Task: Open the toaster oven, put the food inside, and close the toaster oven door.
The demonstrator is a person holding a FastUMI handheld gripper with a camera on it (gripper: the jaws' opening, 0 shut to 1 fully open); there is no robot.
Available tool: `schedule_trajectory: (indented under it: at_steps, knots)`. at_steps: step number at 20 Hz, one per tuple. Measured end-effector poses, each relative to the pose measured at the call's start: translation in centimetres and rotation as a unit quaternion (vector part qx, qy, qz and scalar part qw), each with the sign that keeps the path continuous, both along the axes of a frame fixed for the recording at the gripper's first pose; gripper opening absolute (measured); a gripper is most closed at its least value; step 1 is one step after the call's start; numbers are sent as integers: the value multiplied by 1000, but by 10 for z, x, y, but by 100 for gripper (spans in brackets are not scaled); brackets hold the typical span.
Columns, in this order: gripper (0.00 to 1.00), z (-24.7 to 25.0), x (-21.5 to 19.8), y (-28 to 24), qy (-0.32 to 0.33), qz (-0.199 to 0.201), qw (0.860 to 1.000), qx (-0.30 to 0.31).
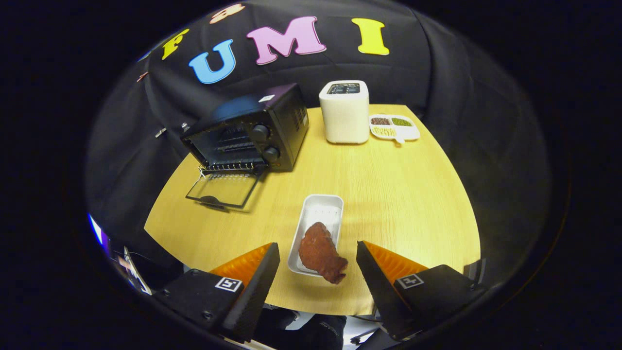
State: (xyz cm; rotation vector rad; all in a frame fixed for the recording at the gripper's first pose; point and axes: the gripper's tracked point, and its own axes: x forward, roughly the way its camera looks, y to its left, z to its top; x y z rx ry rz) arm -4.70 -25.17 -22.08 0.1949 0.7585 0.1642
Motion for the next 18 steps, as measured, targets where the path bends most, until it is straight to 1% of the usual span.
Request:
schedule_trajectory:
  at_steps: [5, 7, 8, 9, 10, 11, 12, 15, 17, 18]
  knots:
    - [97, -36, 3, -12, 47, -11, 997, 63]
    - [95, -44, 11, -7, 58, -8, 994, 95]
    - [93, -49, 11, -7, 63, -5, 993, 101]
    - [84, -53, 12, -6, 67, 0, 992, 106]
    - [73, -55, 12, -3, 70, 6, 991, 114]
    - [71, -58, 12, -2, 72, 10, 990, 119]
    - [57, -60, 12, -3, 75, 13, 990, 121]
    - [34, -62, 10, -7, 88, 11, 987, 133]
    - [29, -62, 12, -10, 100, -8, 983, 151]
    - [22, -61, 11, -10, 106, -15, 982, 155]
